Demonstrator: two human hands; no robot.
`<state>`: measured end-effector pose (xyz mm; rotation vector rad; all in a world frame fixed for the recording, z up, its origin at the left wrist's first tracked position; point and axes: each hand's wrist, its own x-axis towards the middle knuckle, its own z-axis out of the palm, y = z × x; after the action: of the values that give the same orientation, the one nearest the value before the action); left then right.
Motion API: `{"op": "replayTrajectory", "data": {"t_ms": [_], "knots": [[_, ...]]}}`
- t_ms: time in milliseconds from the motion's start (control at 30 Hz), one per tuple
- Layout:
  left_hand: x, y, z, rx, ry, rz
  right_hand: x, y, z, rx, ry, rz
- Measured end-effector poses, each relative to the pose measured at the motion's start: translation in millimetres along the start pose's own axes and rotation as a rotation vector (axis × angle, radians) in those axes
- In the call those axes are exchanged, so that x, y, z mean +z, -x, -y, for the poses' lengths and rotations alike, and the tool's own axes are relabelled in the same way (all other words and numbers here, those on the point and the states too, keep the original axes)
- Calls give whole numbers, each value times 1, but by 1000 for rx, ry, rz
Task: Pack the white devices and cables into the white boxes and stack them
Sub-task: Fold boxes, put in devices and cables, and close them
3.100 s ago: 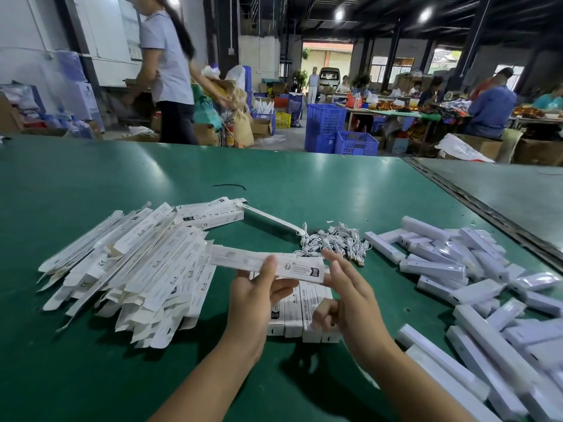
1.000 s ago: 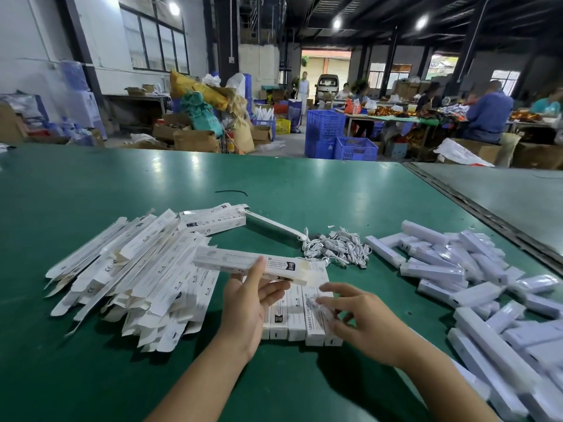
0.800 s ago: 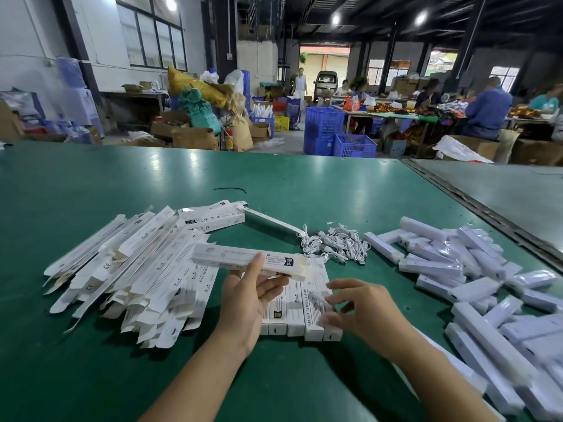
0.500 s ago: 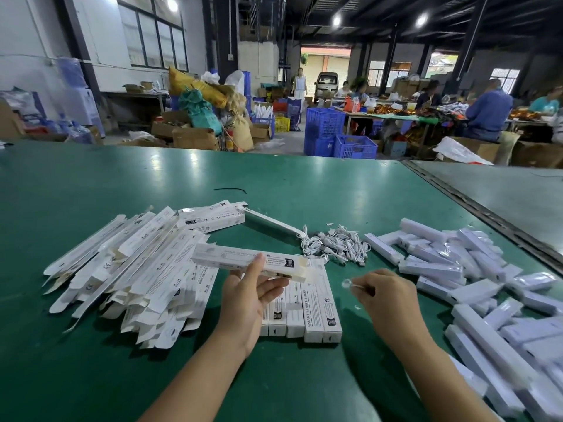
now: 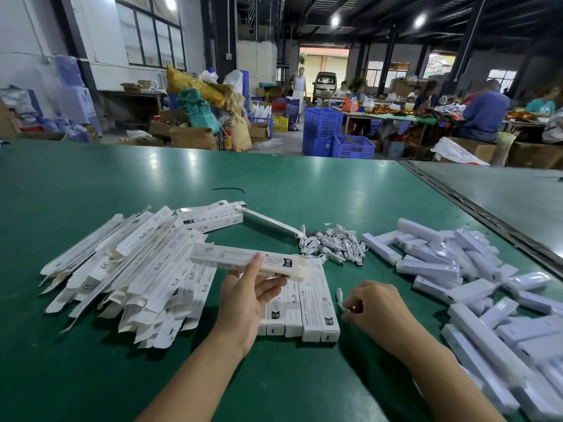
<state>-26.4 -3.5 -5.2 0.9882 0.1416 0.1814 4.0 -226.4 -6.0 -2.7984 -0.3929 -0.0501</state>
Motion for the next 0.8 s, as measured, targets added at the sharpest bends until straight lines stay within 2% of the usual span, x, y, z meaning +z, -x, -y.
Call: {"op": "replayTrajectory", "data": {"t_ms": [100, 267, 433, 800], "knots": [[0, 0, 0, -5, -2, 0, 0, -2, -5, -47, -40, 75], [0, -1, 1, -8, 9, -7, -2, -6, -11, -51, -13, 101], [1, -1, 1, -13, 5, -1, -4, -6, -12, -143, -18, 149], [2, -2, 2, -19, -10, -21, -6, -5, -15, 20, -106, 65]]}}
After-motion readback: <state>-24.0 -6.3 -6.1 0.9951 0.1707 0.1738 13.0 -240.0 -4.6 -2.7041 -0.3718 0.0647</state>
